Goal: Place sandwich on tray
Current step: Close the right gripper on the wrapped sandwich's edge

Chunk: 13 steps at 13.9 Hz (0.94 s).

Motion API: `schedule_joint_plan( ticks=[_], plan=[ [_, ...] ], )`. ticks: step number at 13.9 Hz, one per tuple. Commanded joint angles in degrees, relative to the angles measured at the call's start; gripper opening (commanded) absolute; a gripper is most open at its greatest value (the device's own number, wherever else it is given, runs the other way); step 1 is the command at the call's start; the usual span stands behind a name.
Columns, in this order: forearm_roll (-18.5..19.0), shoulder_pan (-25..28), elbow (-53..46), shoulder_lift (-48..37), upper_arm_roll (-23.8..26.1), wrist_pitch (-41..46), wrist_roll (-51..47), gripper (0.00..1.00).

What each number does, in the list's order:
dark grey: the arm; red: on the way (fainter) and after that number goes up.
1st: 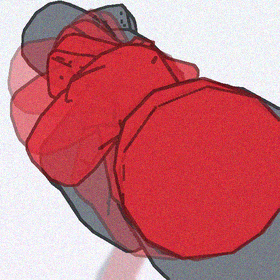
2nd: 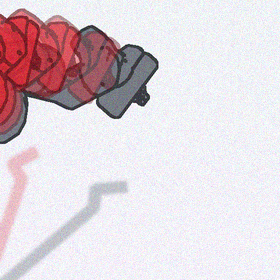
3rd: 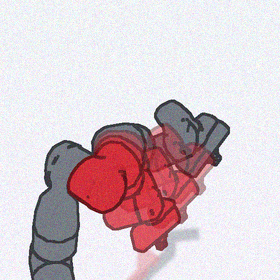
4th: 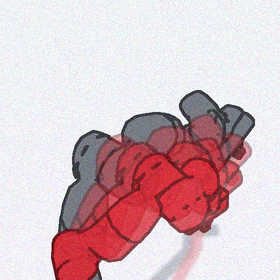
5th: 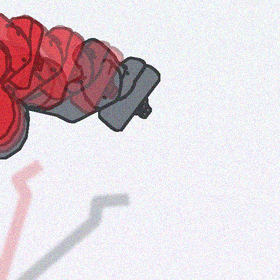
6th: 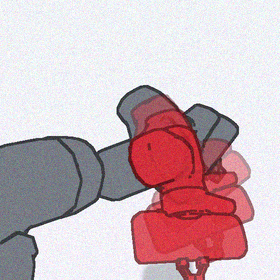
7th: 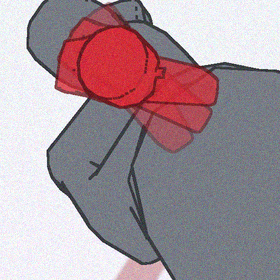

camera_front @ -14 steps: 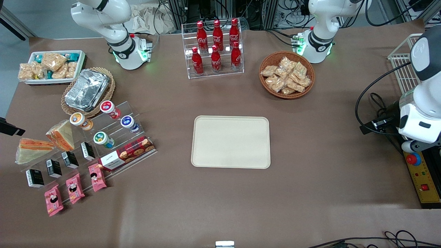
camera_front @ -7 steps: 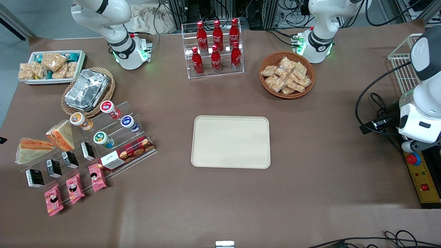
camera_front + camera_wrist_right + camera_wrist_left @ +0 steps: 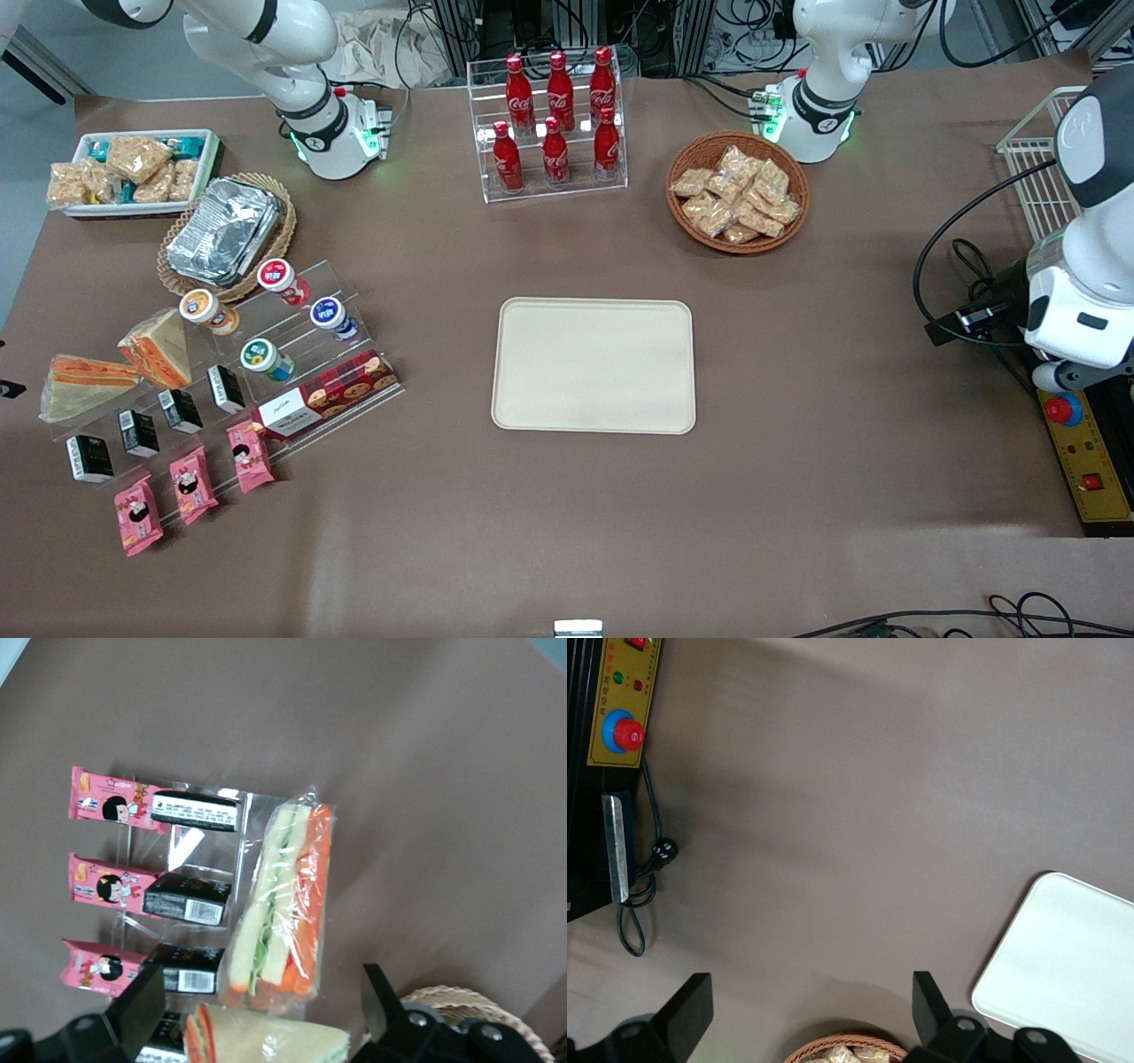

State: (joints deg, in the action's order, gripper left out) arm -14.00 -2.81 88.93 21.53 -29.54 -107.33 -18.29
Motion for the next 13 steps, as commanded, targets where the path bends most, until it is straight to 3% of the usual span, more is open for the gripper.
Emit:
schedule_joint_plan(
  ticks=[1,13],
  plan=[
    [-2.2,-0.4,-0.3,1.5,0.0,-0.9,-0.7,0.98],
    [-5.2,-0.5,3.1,4.8,0.1,-3.8,-0.7,0.97]
  ],
)
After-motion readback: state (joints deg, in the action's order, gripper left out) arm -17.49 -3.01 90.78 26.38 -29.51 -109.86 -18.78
